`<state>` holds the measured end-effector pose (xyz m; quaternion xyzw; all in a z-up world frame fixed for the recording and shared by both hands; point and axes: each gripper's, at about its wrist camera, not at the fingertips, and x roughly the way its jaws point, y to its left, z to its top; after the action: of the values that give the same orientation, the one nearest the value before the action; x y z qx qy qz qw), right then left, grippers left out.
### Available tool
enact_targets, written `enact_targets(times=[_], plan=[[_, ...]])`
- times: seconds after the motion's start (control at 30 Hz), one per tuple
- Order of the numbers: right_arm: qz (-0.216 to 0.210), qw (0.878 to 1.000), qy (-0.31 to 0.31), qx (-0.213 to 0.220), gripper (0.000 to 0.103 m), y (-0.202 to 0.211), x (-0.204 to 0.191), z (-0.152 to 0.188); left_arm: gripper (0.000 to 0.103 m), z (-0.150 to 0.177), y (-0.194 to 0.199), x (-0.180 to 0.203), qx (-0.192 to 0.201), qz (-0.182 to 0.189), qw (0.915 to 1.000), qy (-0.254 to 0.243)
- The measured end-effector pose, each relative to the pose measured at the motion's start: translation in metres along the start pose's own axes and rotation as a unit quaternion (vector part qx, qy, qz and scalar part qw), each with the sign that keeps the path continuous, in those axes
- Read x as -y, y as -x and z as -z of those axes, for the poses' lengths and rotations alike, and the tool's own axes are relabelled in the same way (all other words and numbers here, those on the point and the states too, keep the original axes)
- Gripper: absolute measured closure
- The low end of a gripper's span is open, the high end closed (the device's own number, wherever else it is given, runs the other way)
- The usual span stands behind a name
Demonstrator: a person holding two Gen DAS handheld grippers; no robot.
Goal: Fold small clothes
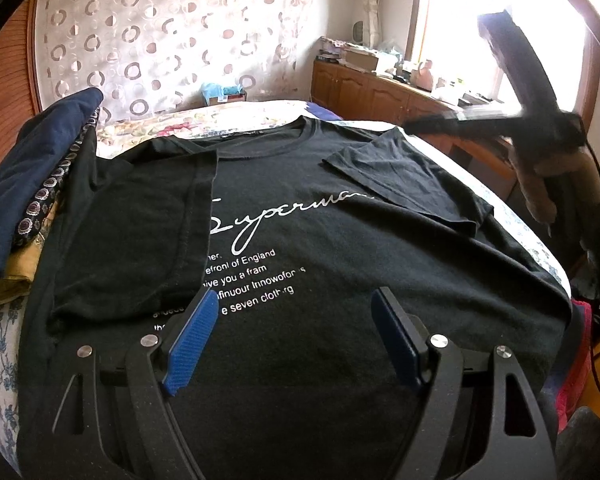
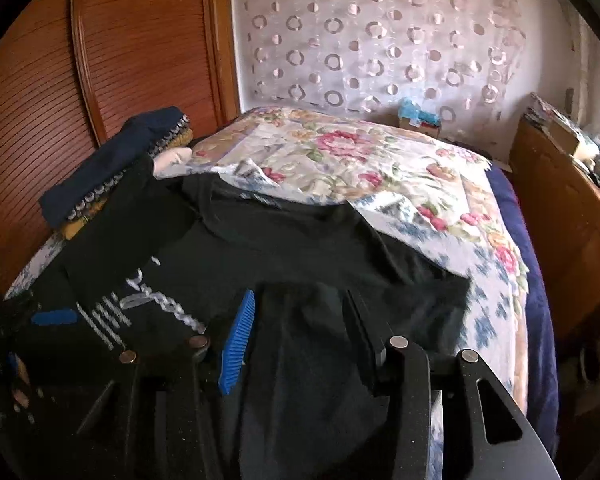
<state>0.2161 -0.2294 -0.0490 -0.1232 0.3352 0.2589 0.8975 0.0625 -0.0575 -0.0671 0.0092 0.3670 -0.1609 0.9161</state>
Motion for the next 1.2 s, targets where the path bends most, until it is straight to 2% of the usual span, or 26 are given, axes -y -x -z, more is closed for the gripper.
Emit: enact_targets(times=[0.1,0.3,0.6,0.63,0.67,0.7,0.83,0.97,1.03,1.13,1.2], plan=[[0.022,1.0,0.01,-0.018,0.055,-0.003,0.002,0.017,0.023,-0.001,0.002,0.0,0.004,-0.001,1.0,-0.002],[0.047,0.997,-0.008,-0.052,0.055,-0.026,0.025,0.034,0.023,-0.012,0.007,-0.016,0.007,-0.002,1.0,0.005],[0.046,0.997,-0.02,-0.056,0.054,-0.053,0.043,0.016,0.023,-0.06,0.016,-0.074,0.03,-0.06,0.9977,0.005],[0.041,0.997,-0.02,-0.056,0.052,-0.057,0.045,0.014,0.023,-0.065,0.015,-0.083,0.028,-0.066,0.9974,0.01],[0.036,0.997,-0.021,-0.058,0.044,-0.063,0.046,0.011,0.023,-0.071,0.013,-0.092,0.027,-0.072,0.9969,0.014],[0.034,0.997,-0.022,-0.058,0.041,-0.07,0.052,0.01,0.023,-0.076,0.011,-0.101,0.027,-0.079,0.9963,0.017],[0.035,0.997,-0.022,-0.068,0.041,-0.089,0.061,0.005,0.024,-0.095,-0.002,-0.129,0.018,-0.102,0.9943,0.022],[0.023,0.998,-0.022,-0.062,0.039,-0.096,0.065,0.003,0.035,-0.112,-0.016,-0.149,0.011,-0.109,0.9935,0.029],[0.023,0.998,-0.02,-0.051,0.034,-0.096,0.064,0.007,0.049,-0.12,-0.025,-0.156,0.004,-0.112,0.9933,0.027],[0.022,0.998,-0.019,-0.051,0.031,-0.097,0.061,0.009,0.059,-0.131,-0.042,-0.165,-0.011,-0.123,0.9921,0.02],[0.018,0.998,-0.019,-0.053,0.027,-0.097,0.062,0.01,0.06,-0.137,-0.053,-0.17,-0.022,-0.13,0.9911,0.02]])
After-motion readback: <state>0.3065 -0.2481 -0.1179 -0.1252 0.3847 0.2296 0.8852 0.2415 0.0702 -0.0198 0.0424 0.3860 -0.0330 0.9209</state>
